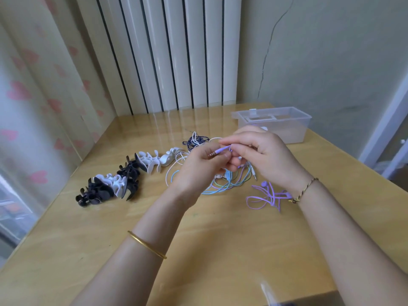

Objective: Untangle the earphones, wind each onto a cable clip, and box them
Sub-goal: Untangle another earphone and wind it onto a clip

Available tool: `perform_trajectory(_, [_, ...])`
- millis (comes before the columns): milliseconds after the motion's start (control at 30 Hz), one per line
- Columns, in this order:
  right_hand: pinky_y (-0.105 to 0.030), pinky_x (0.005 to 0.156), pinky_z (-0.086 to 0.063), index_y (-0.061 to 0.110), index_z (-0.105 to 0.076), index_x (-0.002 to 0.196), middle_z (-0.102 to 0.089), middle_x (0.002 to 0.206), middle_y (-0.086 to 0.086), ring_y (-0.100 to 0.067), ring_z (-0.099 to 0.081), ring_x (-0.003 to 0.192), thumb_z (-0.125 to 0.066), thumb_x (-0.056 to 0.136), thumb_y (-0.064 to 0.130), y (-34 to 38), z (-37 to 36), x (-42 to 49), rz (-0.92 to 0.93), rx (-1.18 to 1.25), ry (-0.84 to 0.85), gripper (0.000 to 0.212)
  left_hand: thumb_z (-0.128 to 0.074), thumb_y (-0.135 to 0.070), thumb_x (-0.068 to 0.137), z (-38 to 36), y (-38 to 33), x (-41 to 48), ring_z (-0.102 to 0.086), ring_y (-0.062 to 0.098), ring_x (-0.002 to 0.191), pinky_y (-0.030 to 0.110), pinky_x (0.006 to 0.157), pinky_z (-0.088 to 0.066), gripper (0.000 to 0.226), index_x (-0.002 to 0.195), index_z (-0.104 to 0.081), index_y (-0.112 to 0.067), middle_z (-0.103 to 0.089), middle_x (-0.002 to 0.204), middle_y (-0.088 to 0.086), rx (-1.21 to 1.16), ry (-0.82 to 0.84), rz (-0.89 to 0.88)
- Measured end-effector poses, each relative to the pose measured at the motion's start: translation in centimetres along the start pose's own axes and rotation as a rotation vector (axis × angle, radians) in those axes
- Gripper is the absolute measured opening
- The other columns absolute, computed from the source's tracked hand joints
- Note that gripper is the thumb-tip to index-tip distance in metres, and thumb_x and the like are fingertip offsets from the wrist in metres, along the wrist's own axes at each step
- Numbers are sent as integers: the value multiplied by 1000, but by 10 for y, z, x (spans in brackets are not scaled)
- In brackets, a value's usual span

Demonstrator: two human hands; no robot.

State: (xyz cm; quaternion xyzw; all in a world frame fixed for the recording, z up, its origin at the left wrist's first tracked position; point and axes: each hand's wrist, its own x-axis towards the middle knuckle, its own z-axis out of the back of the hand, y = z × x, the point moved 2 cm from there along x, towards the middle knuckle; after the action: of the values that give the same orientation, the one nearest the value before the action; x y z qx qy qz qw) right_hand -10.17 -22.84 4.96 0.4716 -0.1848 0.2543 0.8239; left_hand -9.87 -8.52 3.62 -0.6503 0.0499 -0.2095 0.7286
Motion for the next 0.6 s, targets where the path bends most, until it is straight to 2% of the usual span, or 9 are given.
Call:
perform_trajectory(67, [-10,68,-45,16,-69,104,-60,95,-12,-10,-60,75,-53,90,-6,0,-4,1,22,20,2,31,-42,-4,99,5,5,-2,-61,10,73,31,81,-45,24,91,-64,-8,-69,75,-5,-133,44,43])
perform_trajectory(167, [-8,64,-45,13,-71,99,-64,87,-17,-3,-60,70,-51,91,-8,1,-7,1,22,80,50,30,-40,-5,98,12,12,-6,-62,10,74,26,79,-46,25,95,-64,-5,-70,80,0,-313,115,115])
perform_trajectory(233, [-11,64,-47,13,-70,94,-65,79,-22,-4,-60,65,-49,91,-11,0,-9,1,11,158,75,32,-40,-7,96,15,16,-7,-63,11,76,24,77,-47,25,98,-64,-3,-70,85,3,-402,170,154])
perform_trajectory(333, [-15,65,-48,14,-71,90,-64,71,-18,-5,-61,61,-51,90,-10,-2,-11,1,5,190,91,31,-44,-18,86,18,20,-7,-63,14,78,24,76,-49,29,102,-63,-1,-70,89,6,-525,225,231])
perform_trajectory(433, [-16,68,-49,18,-73,89,-66,73,-3,-4,-63,67,-56,87,-5,-5,-12,2,22,75,91,28,-51,-25,89,18,24,-7,-63,11,76,22,75,-50,26,98,-66,-6,-70,84,2,-465,227,211])
perform_trajectory(533, [-17,66,-52,14,-74,88,-66,71,-5,-8,-66,64,-54,88,-10,-4,-13,2,-5,88,115,31,-54,-12,88,19,26,-8,-61,9,69,19,70,-51,13,89,-65,-5,-67,75,0,-421,194,197])
perform_trajectory(600, [-23,67,-56,14,-73,87,-67,70,-4,-10,-68,65,-53,89,-8,-5,-16,2,-33,122,116,31,-49,-6,92,20,24,-8,-60,8,65,18,68,-51,15,90,-63,-5,-65,72,-2,-398,175,210])
